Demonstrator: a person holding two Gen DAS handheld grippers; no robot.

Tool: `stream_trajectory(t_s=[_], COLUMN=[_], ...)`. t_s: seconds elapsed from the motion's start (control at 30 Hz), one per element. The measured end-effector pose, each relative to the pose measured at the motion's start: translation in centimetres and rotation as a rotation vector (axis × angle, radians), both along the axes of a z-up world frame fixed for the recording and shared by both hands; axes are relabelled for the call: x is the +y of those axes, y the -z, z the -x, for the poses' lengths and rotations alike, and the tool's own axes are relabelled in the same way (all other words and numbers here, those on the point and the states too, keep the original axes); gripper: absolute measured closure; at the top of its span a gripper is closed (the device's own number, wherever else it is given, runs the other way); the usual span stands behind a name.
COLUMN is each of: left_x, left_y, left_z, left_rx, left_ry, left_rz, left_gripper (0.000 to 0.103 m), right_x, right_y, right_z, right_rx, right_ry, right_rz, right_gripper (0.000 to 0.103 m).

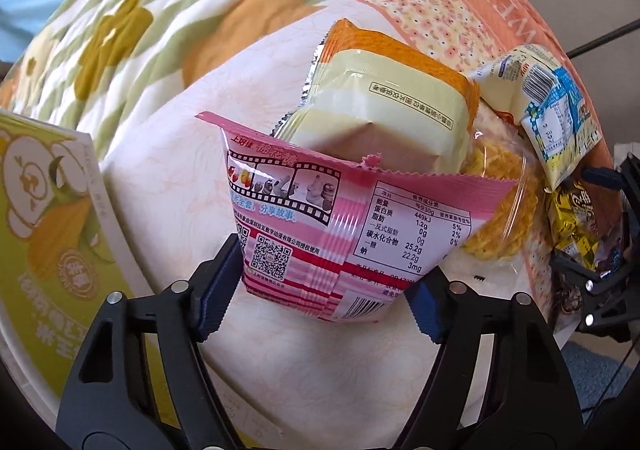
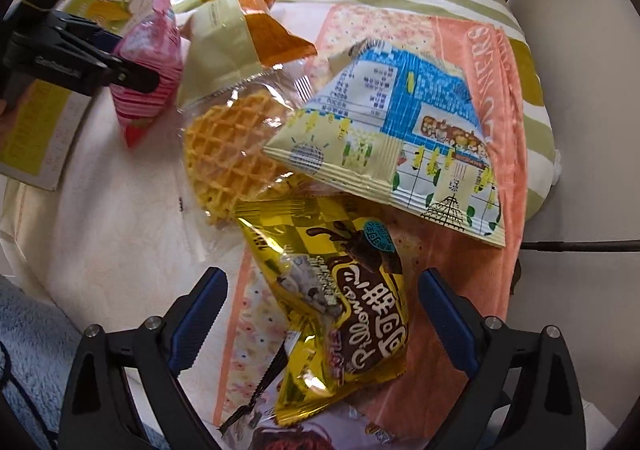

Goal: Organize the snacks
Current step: 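Grasp the pink striped bag with the left gripper while the right gripper grasps the yellow chocolate bag, then lift both held bags and carry them over the cardboard box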

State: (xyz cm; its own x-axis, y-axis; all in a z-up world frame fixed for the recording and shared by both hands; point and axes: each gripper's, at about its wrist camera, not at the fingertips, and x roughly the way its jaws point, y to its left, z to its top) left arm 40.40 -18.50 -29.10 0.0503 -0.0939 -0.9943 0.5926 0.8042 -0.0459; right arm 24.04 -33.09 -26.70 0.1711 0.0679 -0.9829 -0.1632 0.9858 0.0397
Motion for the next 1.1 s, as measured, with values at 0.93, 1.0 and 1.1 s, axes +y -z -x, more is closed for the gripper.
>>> stream_trajectory(t_s=[0.93,1.0,1.1], left_x=[2.9,3.2,3.5], left_y=[-4.0,-4.6,-5.6], left_z=[4.3,4.8,5.7], left_rx=[-0.050,-0.063,-0.084], left_ry=[-0.117,-0.132,-0.154], left_rz=[0.067,0.076,0.088], left_gripper=[0.035,0.035,0.035], right_x=[-0.5,-0.4,-0.2], right_y=[0.9,0.1,-0.9], right_z=[0.9,1.1,1.3], right_rx=[0.003,-0.016,-0.039], right_ry=[-0.023,-0.023,-0.037], right_rz=[-0.001,-0.021,-0.038], right_gripper=[0.045,0.045,0.046])
